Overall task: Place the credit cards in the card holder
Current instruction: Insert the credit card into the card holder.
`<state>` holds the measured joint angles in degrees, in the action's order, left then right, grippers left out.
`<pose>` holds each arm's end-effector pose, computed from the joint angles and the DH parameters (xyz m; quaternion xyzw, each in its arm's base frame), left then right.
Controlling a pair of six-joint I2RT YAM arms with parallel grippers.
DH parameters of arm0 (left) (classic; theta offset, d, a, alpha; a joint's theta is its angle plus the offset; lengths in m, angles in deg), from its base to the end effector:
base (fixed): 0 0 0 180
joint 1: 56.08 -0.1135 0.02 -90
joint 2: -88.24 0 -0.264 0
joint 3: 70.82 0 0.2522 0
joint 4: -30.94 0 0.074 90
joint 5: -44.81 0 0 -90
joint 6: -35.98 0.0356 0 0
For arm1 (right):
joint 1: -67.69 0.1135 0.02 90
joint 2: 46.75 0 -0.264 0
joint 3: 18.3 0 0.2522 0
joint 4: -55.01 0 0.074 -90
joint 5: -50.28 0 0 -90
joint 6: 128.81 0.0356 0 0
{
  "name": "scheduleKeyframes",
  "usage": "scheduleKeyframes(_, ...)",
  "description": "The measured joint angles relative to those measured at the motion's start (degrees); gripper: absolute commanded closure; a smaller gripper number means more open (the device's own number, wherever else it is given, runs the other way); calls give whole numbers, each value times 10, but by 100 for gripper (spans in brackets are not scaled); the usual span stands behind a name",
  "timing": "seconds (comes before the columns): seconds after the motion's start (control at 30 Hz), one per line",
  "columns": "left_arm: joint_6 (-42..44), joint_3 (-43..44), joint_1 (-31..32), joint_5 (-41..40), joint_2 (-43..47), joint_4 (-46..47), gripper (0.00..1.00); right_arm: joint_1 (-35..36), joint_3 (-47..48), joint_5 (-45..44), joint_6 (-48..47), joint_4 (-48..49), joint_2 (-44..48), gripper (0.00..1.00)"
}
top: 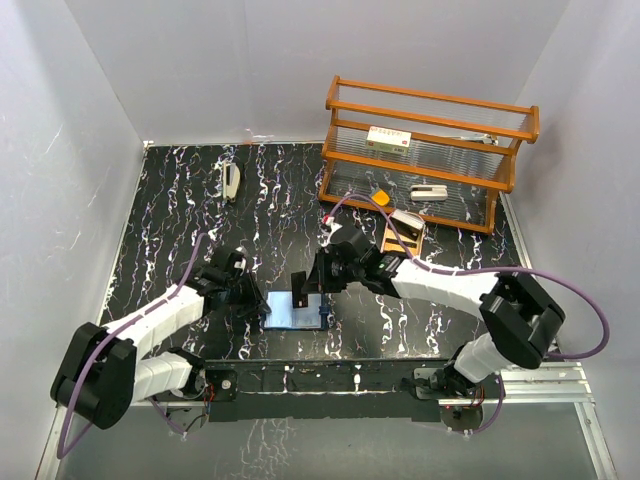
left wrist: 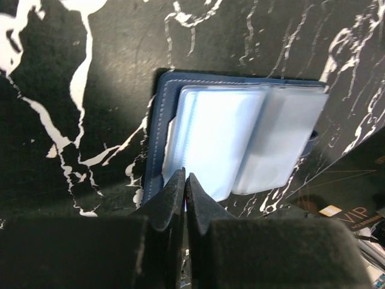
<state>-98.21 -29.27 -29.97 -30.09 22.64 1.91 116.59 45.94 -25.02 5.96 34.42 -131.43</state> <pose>0.1812 -0.0991 0.1645 -0.1067 0.9352 -0.2826 0.1849 0.1994 0.2423 0.2171 -0.0855 0.9001 0.3795 0.1963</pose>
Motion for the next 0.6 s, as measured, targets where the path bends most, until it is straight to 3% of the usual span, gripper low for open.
scheduleKeyframes(0.6,-40,-56,0,17,14,48,100,-4,-47,85,56,66,-96,99)
